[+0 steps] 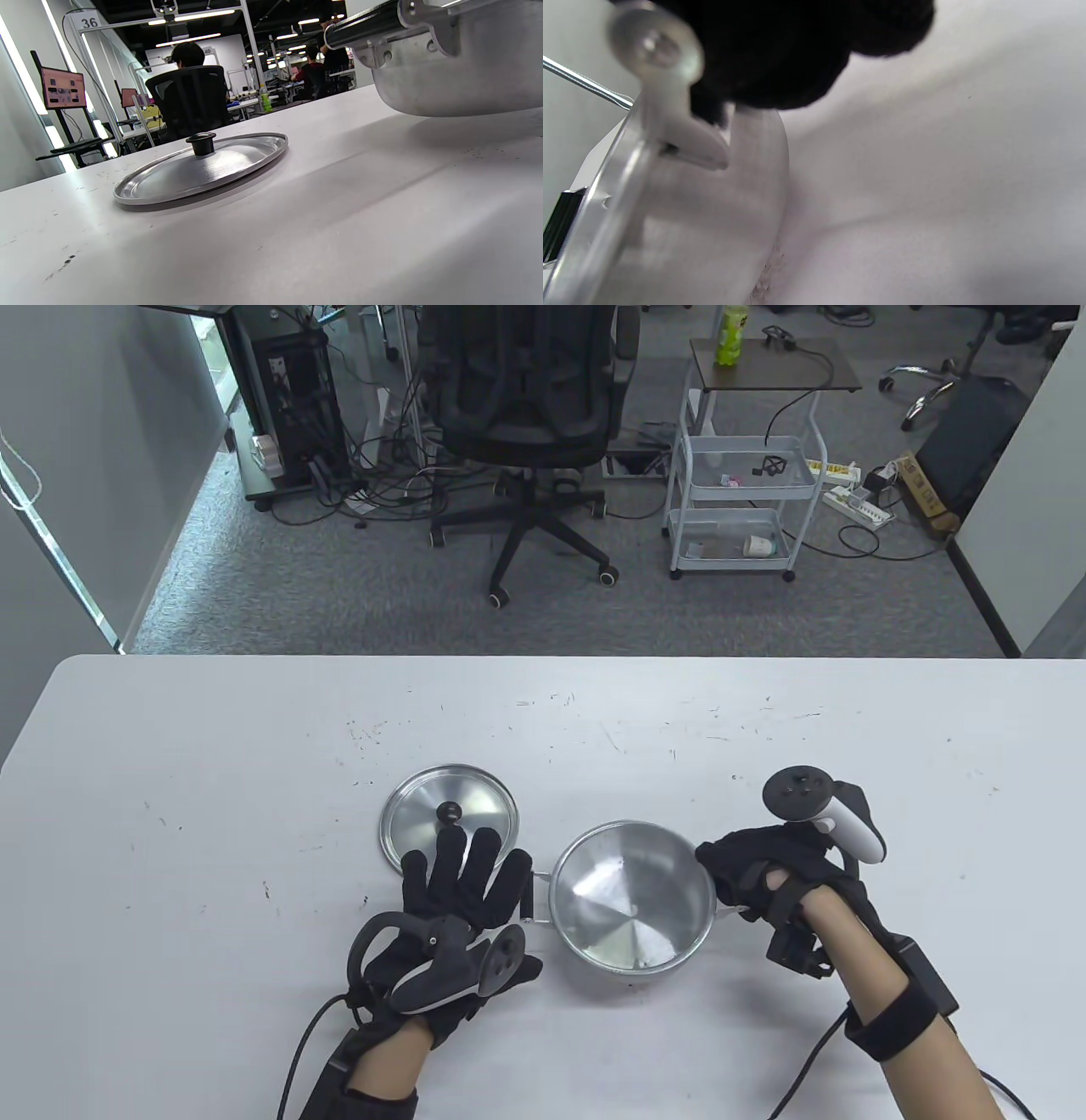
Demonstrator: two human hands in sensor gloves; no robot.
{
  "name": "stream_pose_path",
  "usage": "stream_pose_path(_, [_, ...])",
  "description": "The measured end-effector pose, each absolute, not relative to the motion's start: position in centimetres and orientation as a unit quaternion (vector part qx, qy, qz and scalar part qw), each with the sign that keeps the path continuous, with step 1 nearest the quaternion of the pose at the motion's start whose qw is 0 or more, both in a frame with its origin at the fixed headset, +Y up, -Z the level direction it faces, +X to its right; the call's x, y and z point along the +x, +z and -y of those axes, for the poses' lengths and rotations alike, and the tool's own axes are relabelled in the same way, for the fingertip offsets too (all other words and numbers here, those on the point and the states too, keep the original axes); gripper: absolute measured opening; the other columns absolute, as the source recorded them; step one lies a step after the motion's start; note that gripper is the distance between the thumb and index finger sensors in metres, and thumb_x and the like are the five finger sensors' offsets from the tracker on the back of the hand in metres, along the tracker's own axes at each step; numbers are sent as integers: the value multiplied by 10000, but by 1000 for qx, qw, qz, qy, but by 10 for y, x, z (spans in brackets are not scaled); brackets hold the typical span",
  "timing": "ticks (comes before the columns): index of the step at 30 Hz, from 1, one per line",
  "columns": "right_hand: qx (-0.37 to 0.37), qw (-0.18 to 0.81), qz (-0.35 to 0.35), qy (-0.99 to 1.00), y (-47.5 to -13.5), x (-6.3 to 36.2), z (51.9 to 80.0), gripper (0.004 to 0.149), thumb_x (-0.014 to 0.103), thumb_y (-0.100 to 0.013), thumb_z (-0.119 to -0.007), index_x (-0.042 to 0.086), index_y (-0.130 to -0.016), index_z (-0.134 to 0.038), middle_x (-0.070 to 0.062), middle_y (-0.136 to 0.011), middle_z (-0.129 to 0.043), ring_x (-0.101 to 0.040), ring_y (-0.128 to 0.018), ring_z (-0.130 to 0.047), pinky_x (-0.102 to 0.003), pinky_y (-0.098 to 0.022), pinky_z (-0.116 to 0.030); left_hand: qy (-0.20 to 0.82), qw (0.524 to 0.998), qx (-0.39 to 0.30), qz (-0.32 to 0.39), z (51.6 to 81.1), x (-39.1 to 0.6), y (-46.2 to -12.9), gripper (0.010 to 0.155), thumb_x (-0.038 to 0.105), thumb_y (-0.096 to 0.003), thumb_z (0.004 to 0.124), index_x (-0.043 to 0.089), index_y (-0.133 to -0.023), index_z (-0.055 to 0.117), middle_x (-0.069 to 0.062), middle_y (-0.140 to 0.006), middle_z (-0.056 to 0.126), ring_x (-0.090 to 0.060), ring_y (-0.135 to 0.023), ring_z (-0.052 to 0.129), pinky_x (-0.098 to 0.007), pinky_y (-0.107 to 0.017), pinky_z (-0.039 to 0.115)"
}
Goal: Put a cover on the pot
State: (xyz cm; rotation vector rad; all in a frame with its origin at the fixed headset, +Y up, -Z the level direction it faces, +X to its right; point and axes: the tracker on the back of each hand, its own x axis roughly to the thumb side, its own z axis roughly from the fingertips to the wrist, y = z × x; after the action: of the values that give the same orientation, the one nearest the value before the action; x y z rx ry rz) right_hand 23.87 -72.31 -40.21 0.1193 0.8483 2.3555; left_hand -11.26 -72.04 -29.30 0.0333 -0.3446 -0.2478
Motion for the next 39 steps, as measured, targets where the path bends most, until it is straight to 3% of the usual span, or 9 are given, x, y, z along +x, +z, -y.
stream_pose_path(11, [61,330,-346,877,-400,214,750,337,468,-415,-767,266,-488,-1027,297,-296,-1001,0,-74,-979,-180,-31,-858,-125,976,16,175,720,-111,-292,1108,882,-297,588,359,-1167,144,-97,-1260,155,-499,-1163,242,-754,-776,383])
stream_pose_path(19, [61,326,-310,891,-399,210,758,365,485,-406,-763,265,-588,-991,221,-330,-1039,-35,-127,-1006,-204,-74,-867,-118,978,6,174,722,-112,-293,1106,874,-295,598,356,-1169,163,-98,-1258,157,-496,-1164,245,-753,-776,385])
stream_pose_path(22, [71,318,-281,903,-395,213,750,545,543,-383,-756,202,-795,-861,72,-522,-1037,-113,-280,-1040,-274,-194,-880,-116,978,-1,174,723,-113,-295,1101,875,-296,593,356,-1170,167,-95,-1258,159,-496,-1165,247,-750,-777,389])
stream_pose_path(25, [93,304,-240,917,-386,222,738,691,576,-368,-743,199,-946,-697,-82,-840,-882,-281,-586,-981,-417,-405,-833,-101,979,-11,177,725,-115,-295,1096,874,-298,587,357,-1171,175,-93,-1259,163,-495,-1165,251,-750,-776,391])
stream_pose_path(30, [154,270,-189,931,-365,239,726,836,638,-340,-707,238,-1042,-492,-125,-1125,-473,-454,-993,-573,-640,-667,-556,-67,981,-17,180,724,-119,-298,1087,871,-296,565,353,-1175,188,-95,-1260,175,-496,-1164,261,-748,-775,398])
stream_pose_path(33, [177,247,-177,936,-352,249,732,895,678,-317,-696,263,-1059,-414,-102,-1158,-333,-454,-1058,-374,-697,-702,-395,-52,983,-12,175,722,-124,-299,1078,868,-300,543,348,-1178,196,-96,-1261,185,-496,-1164,270,-747,-774,402])
stream_pose_path(39, [146,94,-115,978,-330,274,747,974,761,-270,-674,309,-1069,-348,-79,-1175,-249,-444,-1083,-250,-738,-699,-265,-18,990,-4,138,713,-139,-308,1053,853,-325,534,344,-1183,198,-100,-1263,191,-496,-1165,277,-745,-774,407])
